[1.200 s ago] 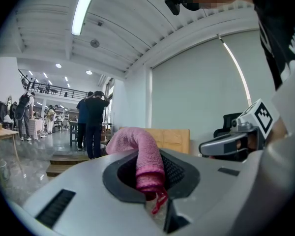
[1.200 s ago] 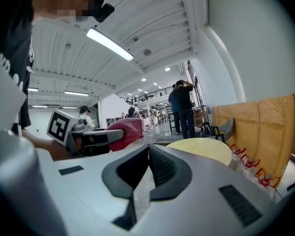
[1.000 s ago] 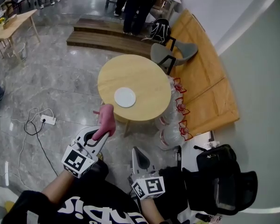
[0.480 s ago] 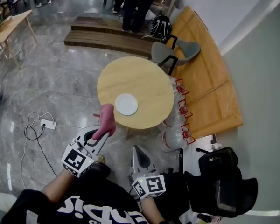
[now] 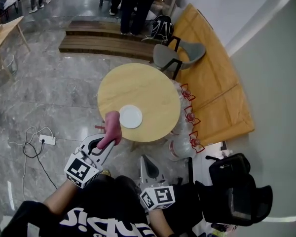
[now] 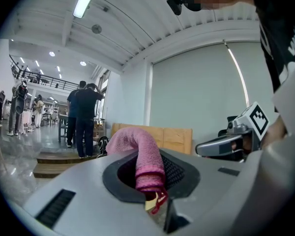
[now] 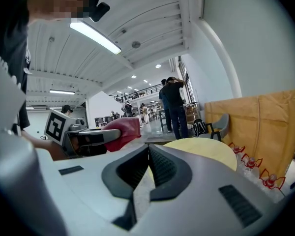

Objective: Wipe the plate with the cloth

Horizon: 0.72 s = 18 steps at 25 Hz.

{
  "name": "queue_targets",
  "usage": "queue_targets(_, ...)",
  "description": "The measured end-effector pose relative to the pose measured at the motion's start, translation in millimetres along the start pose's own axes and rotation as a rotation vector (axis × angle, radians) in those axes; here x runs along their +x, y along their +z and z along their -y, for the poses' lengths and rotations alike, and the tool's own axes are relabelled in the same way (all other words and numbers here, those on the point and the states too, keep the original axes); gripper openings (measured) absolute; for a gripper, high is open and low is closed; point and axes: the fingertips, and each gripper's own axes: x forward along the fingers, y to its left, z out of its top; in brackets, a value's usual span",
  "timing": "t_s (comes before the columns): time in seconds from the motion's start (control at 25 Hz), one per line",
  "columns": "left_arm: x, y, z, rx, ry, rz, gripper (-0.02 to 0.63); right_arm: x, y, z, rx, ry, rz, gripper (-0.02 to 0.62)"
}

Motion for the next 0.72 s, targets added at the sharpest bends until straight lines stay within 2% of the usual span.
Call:
queue_targets(0.48, 20, 4, -20, -0.056, -0.012, -0.033, 0.052, 25, -1, 10, 0.005, -0.012, -0.04, 0.021)
queue_targets(0.72, 37, -6, -37, -0.045, 0.0, -0.043, 0.054, 50, -1, 23, 0.0, 0.012, -0.061, 0.021)
